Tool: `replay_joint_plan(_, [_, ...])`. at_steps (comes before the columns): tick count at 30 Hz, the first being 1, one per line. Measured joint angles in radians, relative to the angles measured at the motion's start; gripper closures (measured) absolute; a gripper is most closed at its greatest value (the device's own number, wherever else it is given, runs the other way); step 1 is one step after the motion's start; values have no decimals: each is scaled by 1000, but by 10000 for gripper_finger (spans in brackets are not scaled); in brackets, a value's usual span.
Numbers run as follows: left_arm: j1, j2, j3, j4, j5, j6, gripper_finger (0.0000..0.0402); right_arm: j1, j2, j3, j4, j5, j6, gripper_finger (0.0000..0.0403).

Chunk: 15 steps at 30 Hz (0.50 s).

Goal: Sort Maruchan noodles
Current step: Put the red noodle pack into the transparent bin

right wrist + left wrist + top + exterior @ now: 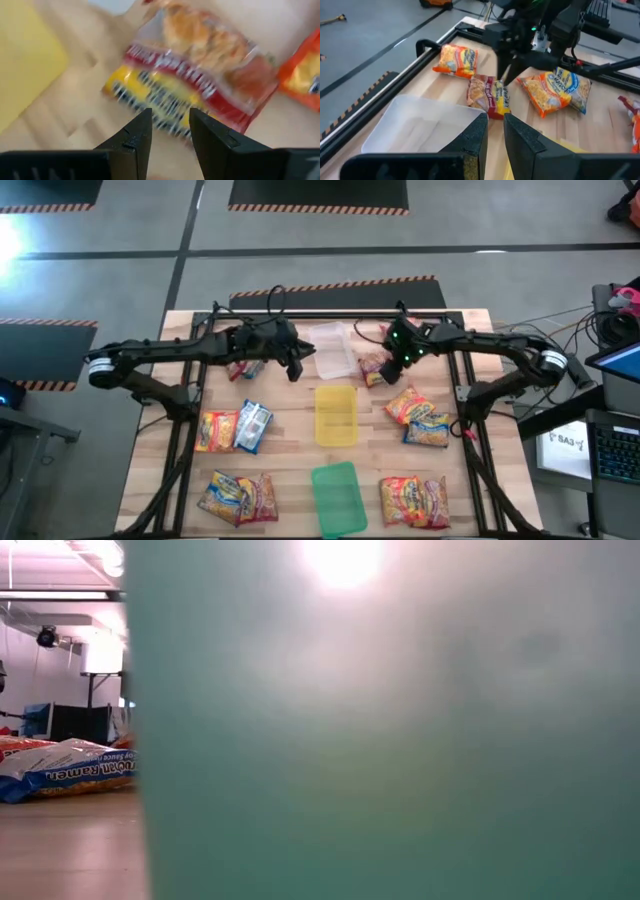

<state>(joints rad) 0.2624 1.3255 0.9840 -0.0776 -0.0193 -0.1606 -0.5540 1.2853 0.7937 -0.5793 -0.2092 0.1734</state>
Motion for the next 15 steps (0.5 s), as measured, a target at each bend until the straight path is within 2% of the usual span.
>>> replay_joint_plan(6, [-14, 37, -1, 68, 1, 26, 357, 56, -120, 0, -18, 3, 14, 286])
replay_joint_plan(8, [-21, 61, -4, 77, 2, 27, 357, 58, -143, 0, 32, 54, 38, 284])
replay_joint_plan(12, [-37, 123, -5, 139, 2, 16, 357, 59, -121, 0, 107, 189, 42, 282])
replay_joint_plan(15, [-54, 162, -4, 197, 2, 9, 357, 54, -60, 0, 111, 212, 5, 282])
